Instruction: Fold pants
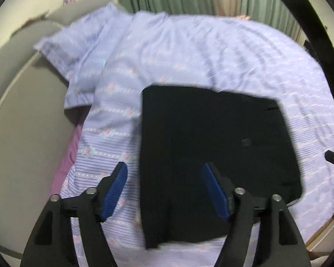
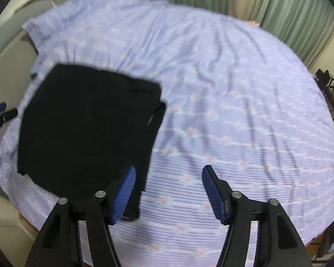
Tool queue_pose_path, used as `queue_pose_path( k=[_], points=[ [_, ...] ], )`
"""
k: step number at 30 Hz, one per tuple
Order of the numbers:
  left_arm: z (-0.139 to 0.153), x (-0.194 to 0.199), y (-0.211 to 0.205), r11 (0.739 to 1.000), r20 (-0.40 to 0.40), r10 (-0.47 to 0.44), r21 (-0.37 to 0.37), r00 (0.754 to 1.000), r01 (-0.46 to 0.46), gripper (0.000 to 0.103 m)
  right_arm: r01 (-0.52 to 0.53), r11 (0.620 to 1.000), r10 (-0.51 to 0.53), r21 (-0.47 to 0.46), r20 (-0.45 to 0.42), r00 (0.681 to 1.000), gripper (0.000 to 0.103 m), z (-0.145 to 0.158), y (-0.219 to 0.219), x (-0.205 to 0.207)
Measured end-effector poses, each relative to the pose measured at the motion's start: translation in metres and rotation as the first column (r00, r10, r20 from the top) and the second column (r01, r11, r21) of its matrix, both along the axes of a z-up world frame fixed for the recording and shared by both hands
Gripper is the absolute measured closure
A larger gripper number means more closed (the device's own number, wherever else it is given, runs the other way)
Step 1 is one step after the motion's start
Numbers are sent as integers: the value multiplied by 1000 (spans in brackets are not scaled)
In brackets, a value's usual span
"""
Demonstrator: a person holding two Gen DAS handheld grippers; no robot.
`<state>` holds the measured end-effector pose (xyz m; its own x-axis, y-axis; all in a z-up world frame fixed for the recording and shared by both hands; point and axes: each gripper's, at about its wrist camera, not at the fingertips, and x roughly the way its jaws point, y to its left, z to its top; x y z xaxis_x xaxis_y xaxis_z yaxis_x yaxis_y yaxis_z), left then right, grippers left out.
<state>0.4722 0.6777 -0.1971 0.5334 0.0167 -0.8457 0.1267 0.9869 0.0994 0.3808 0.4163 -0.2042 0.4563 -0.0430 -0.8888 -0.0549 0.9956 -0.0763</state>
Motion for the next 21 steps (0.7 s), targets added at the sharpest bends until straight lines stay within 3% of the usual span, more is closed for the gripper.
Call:
queue_pose_path(
  k=[4,11,15,21],
  points=[
    [51,-40,-50,999,74,-14,-48,997,18,18,2,1000,-4,21,109,994,30,53,-35,-36],
    [113,-101,-157,996,197,-78,-27,977,85,5,11,1000,-14,13,242,970,15,129,-108,-109],
    [140,-136,-229,990,245,-127,-22,961,136,0,41,999,-39,-2,282,959,13,155,-150,-147],
    [162,-185,-316,989,282,-130,-32,950,145,0,84,996,-90,33,335,938,13,183,-231,-205]
  ],
)
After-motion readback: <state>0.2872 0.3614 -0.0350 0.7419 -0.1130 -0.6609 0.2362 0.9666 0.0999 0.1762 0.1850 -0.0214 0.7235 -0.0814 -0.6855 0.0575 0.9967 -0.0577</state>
